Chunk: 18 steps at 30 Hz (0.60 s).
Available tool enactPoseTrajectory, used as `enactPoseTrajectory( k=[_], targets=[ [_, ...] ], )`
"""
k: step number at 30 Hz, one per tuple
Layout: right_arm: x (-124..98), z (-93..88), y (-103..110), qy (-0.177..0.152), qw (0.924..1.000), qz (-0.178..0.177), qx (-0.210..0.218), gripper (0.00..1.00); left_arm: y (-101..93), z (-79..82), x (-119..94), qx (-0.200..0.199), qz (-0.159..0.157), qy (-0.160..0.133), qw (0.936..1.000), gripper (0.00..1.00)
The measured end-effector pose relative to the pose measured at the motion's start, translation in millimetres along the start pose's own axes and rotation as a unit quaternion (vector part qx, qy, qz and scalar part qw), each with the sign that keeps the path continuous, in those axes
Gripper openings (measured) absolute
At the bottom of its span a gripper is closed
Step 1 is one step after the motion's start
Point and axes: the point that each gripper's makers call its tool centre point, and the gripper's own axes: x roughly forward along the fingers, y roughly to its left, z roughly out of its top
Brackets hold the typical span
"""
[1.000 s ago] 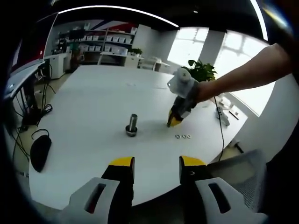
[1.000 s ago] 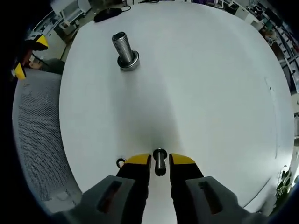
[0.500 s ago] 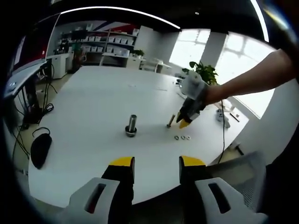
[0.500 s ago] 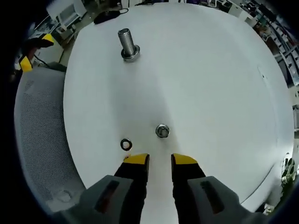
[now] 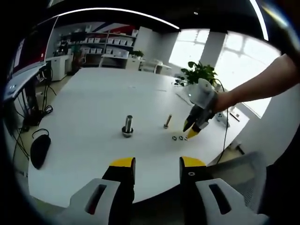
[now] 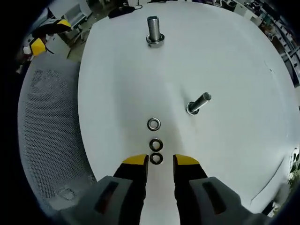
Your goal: Place the washer onto the threaded stud by aligning its center hole with the stud, sliding it down to the base, and recovering from edge contact or off-axis alignment until the washer reaches the visible bottom stop.
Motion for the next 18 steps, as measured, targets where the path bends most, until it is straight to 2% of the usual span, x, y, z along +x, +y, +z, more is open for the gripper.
enactPoseTrajectory(
  k=[18],
  targets=[
    [8.4, -3.4, 3.9, 0.0, 1.0, -0.007, 0.003, 0.23, 0.8, -2.6, -3.0, -0.007, 0.003, -0.002, 1.0, 0.36]
  ],
)
